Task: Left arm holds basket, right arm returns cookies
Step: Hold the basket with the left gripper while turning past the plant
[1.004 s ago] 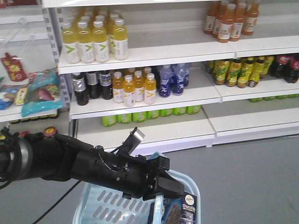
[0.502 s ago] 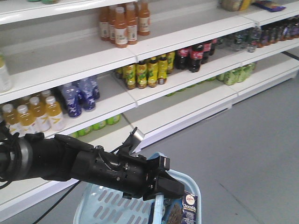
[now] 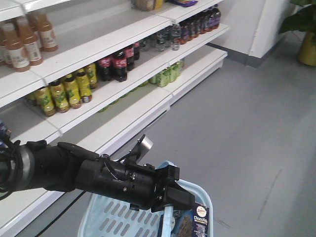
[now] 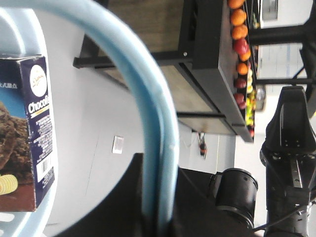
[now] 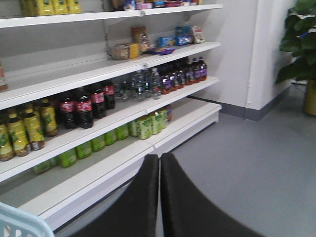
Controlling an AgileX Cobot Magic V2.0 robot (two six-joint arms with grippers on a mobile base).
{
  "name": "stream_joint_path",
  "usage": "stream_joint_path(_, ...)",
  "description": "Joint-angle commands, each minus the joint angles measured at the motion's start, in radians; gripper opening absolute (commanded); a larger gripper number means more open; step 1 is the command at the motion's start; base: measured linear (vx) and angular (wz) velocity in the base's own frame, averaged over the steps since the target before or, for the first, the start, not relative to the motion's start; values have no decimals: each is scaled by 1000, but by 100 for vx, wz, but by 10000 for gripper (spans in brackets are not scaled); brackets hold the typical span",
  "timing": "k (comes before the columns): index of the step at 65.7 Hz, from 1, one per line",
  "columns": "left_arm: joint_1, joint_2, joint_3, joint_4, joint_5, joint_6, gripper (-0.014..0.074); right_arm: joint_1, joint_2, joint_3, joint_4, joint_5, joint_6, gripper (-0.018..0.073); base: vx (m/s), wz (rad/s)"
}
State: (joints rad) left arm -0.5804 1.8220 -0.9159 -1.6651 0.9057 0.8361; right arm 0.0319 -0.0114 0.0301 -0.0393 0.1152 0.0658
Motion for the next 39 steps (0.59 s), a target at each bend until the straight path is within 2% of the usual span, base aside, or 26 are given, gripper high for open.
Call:
stream_joint_path(1, -1, -57, -24, -64, 73, 8, -6, 1, -10, -2, -7, -77, 0, -8, 15, -63)
stream_joint_path(39, -1, -57, -24, -64, 73, 8, -6, 1, -10, -2, -7, -77, 0, -8, 12, -57)
